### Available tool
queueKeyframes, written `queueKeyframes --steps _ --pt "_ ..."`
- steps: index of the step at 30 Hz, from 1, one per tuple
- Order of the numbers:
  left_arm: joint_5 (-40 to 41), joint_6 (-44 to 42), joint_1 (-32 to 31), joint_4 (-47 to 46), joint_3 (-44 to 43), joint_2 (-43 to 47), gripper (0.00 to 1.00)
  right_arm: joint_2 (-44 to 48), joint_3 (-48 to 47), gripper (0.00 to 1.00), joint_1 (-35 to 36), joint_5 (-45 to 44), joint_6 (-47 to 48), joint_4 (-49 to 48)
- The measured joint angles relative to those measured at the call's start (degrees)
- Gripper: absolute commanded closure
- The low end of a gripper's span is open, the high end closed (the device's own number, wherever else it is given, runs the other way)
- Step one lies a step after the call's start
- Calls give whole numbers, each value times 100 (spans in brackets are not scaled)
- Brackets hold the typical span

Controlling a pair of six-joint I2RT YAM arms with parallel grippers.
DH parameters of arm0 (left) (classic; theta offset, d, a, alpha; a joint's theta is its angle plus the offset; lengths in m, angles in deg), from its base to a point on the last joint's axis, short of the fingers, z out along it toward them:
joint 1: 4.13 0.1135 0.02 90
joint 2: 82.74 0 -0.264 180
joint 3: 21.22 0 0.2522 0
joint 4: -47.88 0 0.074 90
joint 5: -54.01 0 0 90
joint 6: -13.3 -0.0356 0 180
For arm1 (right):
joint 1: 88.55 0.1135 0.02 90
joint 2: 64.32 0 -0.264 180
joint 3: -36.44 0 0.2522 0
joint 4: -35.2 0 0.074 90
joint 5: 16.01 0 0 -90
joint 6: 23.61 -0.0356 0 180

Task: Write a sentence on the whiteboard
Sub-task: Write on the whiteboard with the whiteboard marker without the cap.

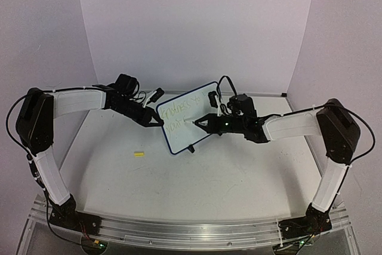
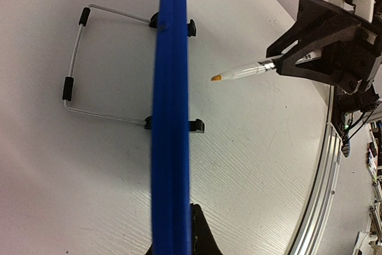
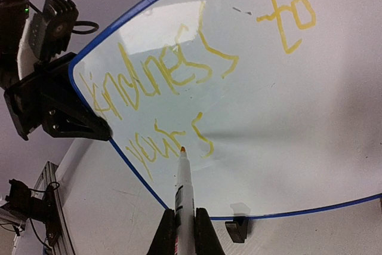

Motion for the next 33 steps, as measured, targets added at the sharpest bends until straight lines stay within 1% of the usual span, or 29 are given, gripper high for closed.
queueKeyframes --steps 3,9,20,33 --pt "0 0 0 0 0 0 100 180 59 100 0 -38 -13 -53" --pt "-2 0 0 0 0 0 100 200 60 100 0 -197 -36 -124" --pt "0 0 0 2 0 0 100 -113 -23 100 -13 -304 -37 -23" --pt "-1 1 0 0 0 0 100 -126 -76 100 -117 -525 -79 9"
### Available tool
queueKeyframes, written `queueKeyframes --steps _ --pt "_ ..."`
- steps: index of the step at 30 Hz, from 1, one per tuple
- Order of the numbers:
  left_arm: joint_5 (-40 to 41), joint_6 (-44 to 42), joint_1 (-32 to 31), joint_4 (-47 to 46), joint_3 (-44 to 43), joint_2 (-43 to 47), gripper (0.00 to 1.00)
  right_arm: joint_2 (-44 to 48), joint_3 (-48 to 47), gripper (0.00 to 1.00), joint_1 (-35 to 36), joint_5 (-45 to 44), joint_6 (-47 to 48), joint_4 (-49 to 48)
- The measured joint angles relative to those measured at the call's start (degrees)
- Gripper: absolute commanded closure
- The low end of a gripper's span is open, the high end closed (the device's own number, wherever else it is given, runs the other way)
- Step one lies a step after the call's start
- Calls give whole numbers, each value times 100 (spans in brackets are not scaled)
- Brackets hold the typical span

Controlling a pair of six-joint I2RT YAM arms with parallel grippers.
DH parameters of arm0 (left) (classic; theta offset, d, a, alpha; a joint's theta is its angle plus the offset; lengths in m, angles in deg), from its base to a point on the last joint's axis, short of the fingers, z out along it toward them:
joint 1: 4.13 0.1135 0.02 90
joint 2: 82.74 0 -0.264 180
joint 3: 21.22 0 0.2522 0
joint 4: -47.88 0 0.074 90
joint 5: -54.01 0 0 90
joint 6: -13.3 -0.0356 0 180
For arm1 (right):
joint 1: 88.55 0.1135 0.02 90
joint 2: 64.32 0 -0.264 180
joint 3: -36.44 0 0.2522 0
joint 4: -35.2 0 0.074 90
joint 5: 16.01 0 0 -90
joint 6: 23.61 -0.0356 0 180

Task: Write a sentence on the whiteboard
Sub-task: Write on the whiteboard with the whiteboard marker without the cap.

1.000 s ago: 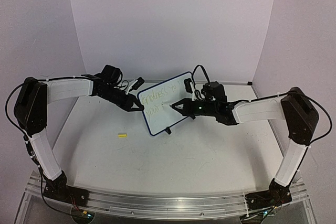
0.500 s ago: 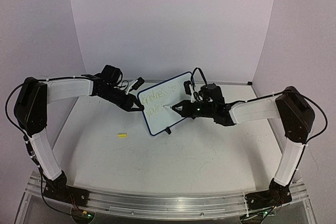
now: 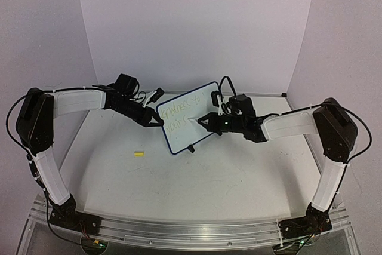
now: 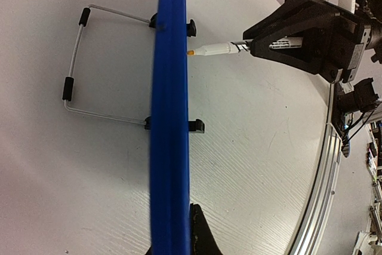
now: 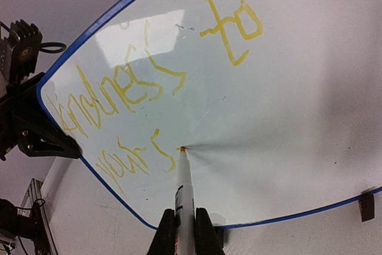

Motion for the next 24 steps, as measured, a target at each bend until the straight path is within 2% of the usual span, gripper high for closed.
queueKeyframes --steps 24 --pt "-4 2 0 0 0 0 100 -2 -124 100 -84 60 -41 -11"
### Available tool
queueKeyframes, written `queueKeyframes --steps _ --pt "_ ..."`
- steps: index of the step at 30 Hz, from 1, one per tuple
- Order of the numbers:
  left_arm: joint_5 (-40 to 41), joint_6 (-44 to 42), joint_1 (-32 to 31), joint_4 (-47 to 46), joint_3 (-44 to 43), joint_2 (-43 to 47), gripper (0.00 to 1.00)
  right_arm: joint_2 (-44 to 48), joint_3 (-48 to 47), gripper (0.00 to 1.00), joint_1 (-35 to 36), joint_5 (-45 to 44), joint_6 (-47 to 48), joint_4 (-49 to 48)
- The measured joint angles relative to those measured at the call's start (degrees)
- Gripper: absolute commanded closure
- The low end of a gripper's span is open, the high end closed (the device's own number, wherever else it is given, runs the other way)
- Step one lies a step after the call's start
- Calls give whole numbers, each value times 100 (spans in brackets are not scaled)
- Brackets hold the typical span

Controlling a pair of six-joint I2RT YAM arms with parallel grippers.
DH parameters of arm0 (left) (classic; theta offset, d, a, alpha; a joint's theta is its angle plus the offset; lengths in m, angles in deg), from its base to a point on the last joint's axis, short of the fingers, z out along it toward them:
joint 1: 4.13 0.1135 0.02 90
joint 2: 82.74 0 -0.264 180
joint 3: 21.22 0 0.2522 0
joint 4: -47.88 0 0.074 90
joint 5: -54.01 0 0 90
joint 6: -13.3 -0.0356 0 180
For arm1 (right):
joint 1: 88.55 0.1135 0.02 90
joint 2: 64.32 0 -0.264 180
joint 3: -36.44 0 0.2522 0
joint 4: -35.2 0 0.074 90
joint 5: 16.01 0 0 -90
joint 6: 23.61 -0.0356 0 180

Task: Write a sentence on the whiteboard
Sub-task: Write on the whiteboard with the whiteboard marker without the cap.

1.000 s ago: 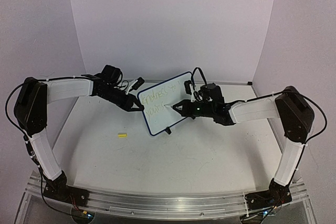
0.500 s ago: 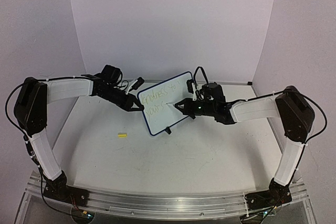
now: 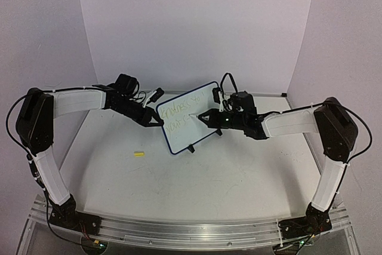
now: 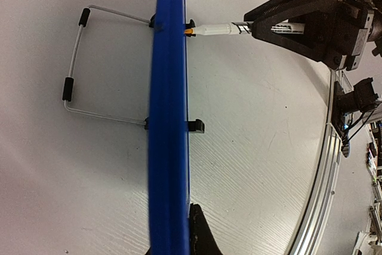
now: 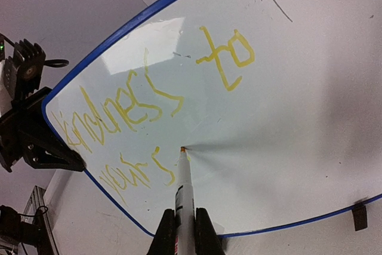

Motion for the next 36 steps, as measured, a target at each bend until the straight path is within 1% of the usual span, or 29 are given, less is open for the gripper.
queueKeyframes --steps 25,36 --pt "-2 2 2 0 0 0 100 -119 -33 100 -26 432 2 -26" --pt "-2 2 0 0 0 0 100 -122 109 100 -26 410 12 -6"
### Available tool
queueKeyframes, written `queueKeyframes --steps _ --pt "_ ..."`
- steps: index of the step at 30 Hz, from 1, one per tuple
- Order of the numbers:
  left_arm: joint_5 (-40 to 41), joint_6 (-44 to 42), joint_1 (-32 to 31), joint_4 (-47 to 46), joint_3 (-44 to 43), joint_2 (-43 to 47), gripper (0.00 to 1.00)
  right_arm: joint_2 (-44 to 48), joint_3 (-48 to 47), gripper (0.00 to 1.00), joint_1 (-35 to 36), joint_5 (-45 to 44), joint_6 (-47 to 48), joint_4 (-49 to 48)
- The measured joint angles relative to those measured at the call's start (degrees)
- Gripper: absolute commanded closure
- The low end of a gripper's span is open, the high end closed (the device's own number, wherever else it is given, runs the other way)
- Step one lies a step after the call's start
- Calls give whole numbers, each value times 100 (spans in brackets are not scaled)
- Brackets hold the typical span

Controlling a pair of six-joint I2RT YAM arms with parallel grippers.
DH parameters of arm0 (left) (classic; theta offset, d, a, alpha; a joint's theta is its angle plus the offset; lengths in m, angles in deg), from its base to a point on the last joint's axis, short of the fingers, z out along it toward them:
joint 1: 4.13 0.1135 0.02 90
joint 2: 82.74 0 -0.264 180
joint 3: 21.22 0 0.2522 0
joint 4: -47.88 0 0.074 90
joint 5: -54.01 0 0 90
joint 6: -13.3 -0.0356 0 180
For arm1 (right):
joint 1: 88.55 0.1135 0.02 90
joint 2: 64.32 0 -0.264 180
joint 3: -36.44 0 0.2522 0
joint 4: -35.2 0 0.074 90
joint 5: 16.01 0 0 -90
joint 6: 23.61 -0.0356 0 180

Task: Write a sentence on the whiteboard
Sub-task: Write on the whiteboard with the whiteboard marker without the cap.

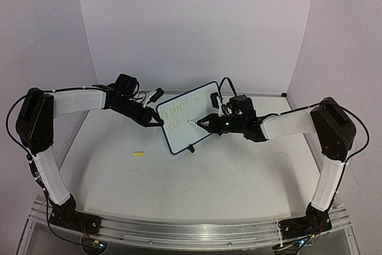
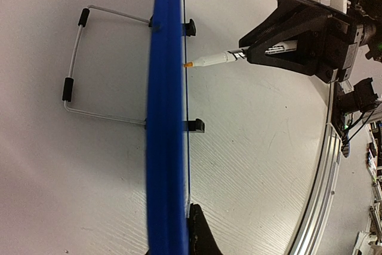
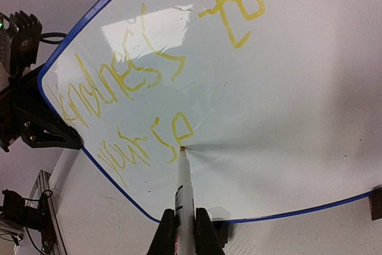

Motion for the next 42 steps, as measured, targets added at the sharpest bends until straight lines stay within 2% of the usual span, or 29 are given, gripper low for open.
queueKeyframes --steps 25,36,42 --pt "-2 31 2 -2 0 0 100 25 19 100 17 -522 -5 106" --pt "7 -2 0 2 0 0 100 328 184 100 -30 -506 155 214" --pt "7 -2 -4 2 0 0 100 687 283 100 -304 -78 231 157"
